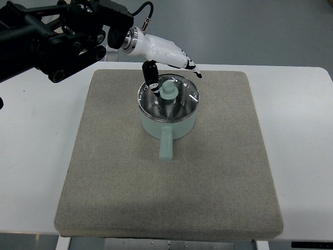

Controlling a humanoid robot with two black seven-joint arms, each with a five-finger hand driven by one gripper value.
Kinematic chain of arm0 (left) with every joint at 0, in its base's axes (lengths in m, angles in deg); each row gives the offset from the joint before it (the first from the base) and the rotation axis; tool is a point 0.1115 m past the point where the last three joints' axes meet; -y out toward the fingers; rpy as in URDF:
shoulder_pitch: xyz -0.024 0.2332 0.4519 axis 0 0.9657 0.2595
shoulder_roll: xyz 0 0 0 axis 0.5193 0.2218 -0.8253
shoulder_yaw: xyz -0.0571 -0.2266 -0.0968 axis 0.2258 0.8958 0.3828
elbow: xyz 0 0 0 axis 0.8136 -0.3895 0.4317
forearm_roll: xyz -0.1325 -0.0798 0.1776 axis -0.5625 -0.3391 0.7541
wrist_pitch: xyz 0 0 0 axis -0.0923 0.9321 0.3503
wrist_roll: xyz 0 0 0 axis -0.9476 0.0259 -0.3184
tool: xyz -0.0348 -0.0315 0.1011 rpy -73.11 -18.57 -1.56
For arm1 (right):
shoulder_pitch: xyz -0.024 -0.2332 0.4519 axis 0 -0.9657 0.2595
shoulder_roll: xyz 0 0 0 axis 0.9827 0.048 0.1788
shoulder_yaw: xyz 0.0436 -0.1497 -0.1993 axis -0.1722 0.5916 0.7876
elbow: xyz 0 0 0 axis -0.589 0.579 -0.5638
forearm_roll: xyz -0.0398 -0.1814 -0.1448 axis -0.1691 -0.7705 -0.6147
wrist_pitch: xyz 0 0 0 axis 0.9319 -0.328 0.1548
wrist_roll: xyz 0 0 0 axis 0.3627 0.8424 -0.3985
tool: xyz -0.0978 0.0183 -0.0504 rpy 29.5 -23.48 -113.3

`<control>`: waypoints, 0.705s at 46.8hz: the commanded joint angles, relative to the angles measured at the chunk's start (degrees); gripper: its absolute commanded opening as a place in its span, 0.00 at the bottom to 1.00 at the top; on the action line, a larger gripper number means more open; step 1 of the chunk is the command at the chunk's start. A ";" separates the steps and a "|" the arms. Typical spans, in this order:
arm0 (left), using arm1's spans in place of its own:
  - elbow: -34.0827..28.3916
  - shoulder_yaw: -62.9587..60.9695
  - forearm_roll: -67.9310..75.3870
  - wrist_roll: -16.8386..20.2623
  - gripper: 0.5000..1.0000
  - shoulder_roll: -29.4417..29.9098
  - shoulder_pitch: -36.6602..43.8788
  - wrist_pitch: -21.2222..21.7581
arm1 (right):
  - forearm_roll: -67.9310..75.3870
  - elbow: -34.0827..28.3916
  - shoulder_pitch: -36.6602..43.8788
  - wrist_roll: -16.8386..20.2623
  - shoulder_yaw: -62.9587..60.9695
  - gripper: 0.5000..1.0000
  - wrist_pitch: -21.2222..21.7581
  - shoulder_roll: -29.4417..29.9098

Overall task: Place lid left of pot with left hand
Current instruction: 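Lower the left hand onto the lid and position fingers around the knob, then close the left hand's fingers around the mint-green lid knob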

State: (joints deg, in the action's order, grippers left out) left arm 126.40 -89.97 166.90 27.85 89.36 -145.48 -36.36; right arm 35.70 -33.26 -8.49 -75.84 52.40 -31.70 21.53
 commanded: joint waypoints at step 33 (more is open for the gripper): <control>-0.27 -0.10 -0.14 0.05 0.32 0.17 -0.24 -0.01 | 0.00 0.00 0.02 0.00 -0.01 0.84 0.00 0.00</control>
State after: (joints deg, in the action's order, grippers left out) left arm 125.97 -90.08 166.75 27.88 89.46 -145.55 -36.27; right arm 35.71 -33.26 -8.47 -75.84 52.44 -31.69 21.53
